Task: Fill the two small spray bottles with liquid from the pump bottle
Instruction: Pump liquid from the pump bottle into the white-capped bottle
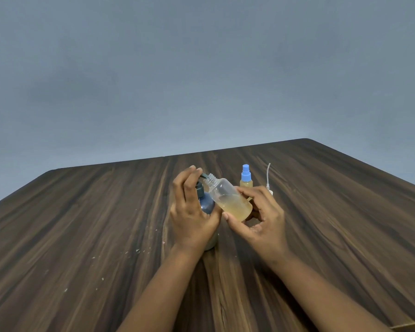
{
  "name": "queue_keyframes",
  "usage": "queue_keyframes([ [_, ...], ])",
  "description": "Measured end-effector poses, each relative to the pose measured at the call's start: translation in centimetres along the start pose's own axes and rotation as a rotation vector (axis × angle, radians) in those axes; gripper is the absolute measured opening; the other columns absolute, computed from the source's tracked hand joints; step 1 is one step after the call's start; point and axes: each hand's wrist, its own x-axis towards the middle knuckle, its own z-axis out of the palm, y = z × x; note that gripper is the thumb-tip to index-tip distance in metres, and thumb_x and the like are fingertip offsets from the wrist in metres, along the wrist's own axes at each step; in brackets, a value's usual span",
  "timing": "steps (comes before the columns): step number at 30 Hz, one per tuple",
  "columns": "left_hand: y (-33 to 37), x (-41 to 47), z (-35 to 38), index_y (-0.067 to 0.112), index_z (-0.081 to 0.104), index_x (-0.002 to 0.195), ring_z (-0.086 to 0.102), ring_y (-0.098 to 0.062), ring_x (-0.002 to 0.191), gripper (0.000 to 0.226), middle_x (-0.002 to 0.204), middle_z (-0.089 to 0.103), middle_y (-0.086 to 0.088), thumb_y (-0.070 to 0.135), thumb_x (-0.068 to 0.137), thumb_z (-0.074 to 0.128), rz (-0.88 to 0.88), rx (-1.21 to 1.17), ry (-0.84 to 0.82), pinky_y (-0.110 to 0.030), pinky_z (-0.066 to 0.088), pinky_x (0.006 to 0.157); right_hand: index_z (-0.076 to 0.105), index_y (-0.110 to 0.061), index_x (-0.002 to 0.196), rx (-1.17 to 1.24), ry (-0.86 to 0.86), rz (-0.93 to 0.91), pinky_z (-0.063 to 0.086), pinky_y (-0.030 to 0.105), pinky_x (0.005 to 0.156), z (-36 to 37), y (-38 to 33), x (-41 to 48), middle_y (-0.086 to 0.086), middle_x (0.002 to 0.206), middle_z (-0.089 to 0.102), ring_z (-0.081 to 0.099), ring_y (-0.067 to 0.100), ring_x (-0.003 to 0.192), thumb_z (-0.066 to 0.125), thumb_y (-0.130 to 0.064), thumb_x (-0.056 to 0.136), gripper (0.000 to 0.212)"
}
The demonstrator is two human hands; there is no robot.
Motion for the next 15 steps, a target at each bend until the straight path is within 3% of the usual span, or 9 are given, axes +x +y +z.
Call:
queue_keyframes([
  [4,-0.09,-0.03,-0.15,0.018,0.035,0.128,0.047,-0.018,0.115,0.086,0.129,0.036,-0.002,0.008,0.057,0.083,0.030,-0.010,-0.005,-0.031,0.053,0.079,0.065,-0.005,0.111,-0.001,-0.015,0.000,0.055,0.025,0.070,-0.09,0.14,-0.02,0.002,0.104,0.061,0.063,0.014,0.092,0.074,-0.036,0.074,0.049],
  [9,0.04,0.10,0.00,0.018,0.039,0.118,0.050,-0.013,0.103,0.076,0.119,0.038,0.001,0.008,0.055,0.080,-0.005,0.000,-0.002,-0.038,0.057,0.064,0.065,-0.006,0.110,0.020,0.002,0.005,0.056,0.026,0.069,-0.02,0.07,-0.01,0.002,0.102,0.061,0.063,0.015,0.091,0.074,-0.035,0.074,0.047],
  [15,0.09,-0.09,-0.04,0.018,0.036,0.127,0.047,-0.018,0.115,0.085,0.128,0.036,-0.001,0.008,0.057,0.082,0.022,0.022,0.004,-0.036,0.056,0.073,0.065,-0.005,0.111,0.024,-0.005,0.006,0.056,0.027,0.067,0.01,0.03,-0.02,0.003,0.103,0.061,0.063,0.016,0.091,0.074,-0.036,0.074,0.049],
])
